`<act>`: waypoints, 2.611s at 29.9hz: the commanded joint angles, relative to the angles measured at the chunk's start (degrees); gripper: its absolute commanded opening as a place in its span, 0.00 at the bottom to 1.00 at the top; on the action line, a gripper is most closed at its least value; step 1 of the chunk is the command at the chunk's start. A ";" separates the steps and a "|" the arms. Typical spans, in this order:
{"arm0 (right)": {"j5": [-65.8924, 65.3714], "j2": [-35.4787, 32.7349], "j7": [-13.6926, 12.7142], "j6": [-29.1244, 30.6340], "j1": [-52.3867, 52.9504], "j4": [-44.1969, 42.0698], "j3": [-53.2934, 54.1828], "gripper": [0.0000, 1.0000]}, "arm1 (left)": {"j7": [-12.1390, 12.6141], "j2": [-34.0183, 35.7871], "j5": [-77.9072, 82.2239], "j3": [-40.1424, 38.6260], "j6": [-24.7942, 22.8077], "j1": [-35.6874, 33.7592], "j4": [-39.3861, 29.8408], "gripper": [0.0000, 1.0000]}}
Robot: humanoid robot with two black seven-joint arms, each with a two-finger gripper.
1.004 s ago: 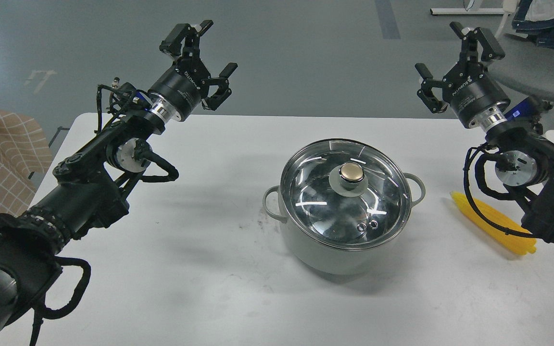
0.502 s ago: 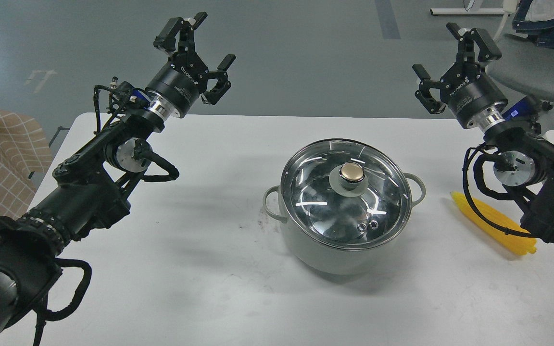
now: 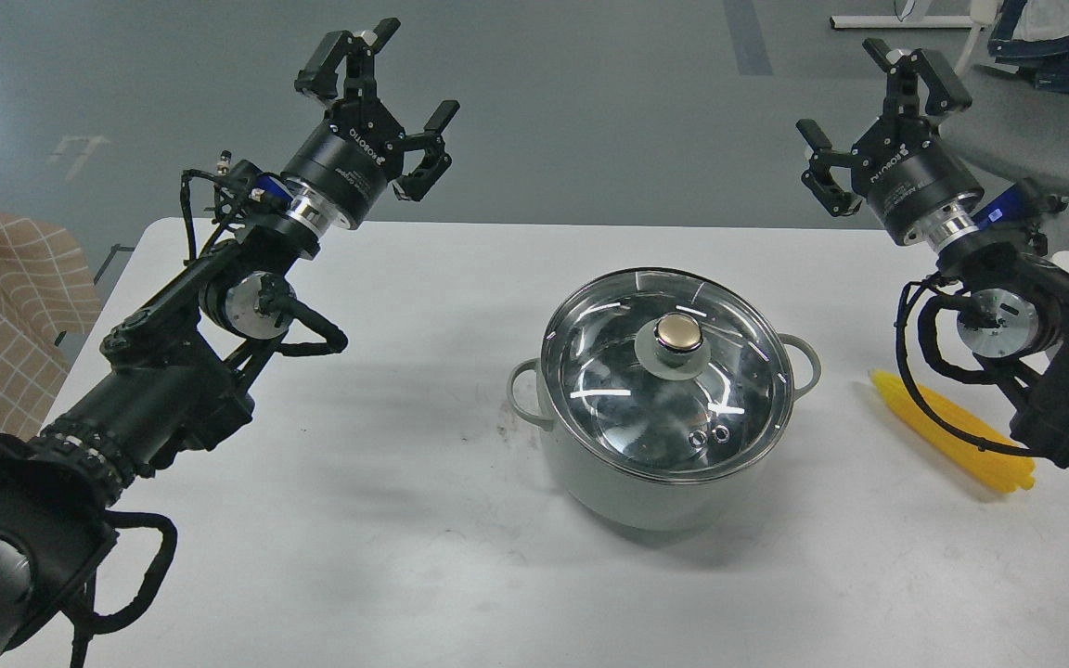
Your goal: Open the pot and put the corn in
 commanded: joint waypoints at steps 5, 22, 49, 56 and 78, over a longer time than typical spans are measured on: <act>0.05 0.22 0.00 0.00 0.78 -0.16 -0.18 0.98 | 0.00 0.36 0.18 -0.02 0.31 0.88 -2.76 0.98; -0.21 -7.52 0.00 0.00 -2.64 4.32 -0.27 0.98 | -0.79 9.41 39.08 0.16 4.96 -1.85 -31.40 0.98; -1.00 -9.19 0.00 0.00 -5.81 6.87 -0.18 0.98 | -5.97 3.79 104.78 20.28 13.84 -8.18 -34.95 0.98; -1.00 -9.19 0.00 0.00 -6.07 6.87 -0.18 0.98 | -5.97 1.15 104.78 21.95 13.93 -7.74 -28.43 0.98; -1.09 -9.02 0.00 0.00 -6.78 7.49 -0.18 0.98 | -5.45 0.88 104.78 24.77 17.09 -5.54 -25.53 0.90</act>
